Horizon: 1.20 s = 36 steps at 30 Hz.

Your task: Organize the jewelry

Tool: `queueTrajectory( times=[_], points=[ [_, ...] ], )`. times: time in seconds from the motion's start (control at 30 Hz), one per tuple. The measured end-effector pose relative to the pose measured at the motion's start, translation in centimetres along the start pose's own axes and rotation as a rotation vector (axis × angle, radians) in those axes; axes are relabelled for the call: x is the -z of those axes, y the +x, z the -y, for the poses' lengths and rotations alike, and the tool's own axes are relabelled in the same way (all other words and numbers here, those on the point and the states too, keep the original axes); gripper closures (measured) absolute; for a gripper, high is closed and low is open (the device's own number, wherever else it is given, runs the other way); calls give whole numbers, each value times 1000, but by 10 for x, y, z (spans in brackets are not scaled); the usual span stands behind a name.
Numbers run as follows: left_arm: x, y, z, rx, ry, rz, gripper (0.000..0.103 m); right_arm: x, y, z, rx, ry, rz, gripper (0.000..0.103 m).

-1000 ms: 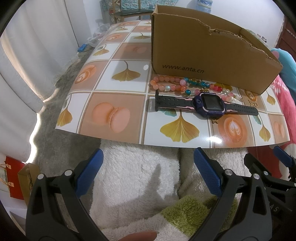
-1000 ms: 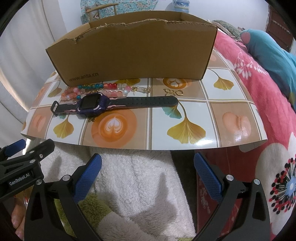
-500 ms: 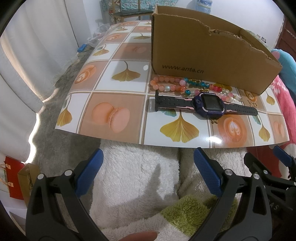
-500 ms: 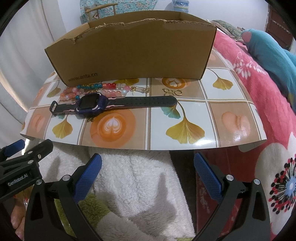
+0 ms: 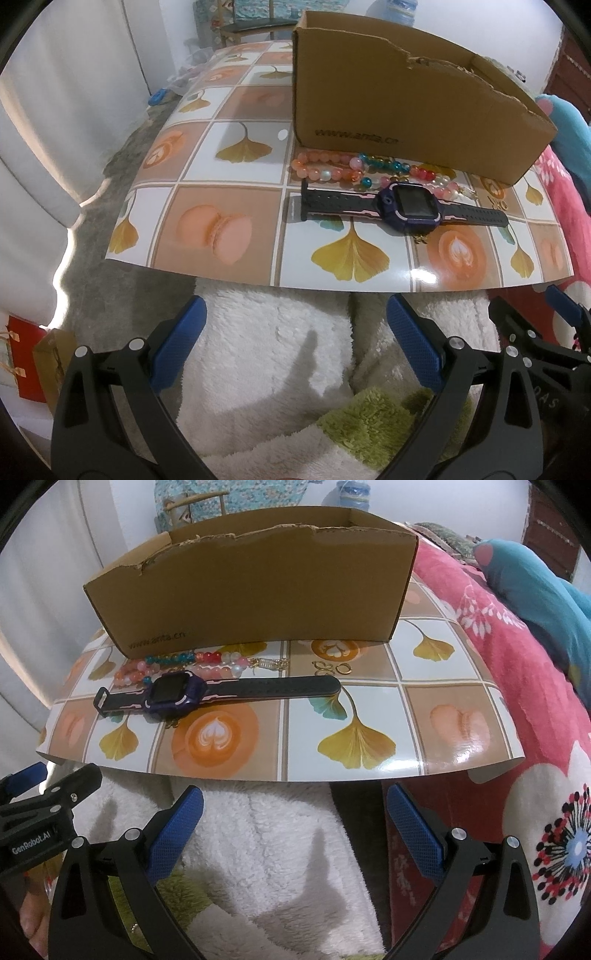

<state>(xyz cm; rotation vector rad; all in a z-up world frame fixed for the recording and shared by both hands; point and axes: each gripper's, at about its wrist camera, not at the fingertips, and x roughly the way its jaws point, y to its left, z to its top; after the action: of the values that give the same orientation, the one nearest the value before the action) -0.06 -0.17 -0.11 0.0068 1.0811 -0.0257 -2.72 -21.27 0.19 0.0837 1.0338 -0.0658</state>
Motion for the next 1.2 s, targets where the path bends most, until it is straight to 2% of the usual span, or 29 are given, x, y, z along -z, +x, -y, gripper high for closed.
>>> queueTrajectory(
  times=[0.33, 0.7, 1.2],
  points=[
    [1, -3, 10, -22, 26, -2, 9, 0, 4, 3, -6, -7, -1, 6],
    [-11, 5, 13, -31, 40, -7, 9, -7, 23, 11, 13, -3, -48, 6],
    [-29, 18, 7, -6, 64, 20, 9, -21, 28, 9, 21, -23, -69, 6]
  ],
)
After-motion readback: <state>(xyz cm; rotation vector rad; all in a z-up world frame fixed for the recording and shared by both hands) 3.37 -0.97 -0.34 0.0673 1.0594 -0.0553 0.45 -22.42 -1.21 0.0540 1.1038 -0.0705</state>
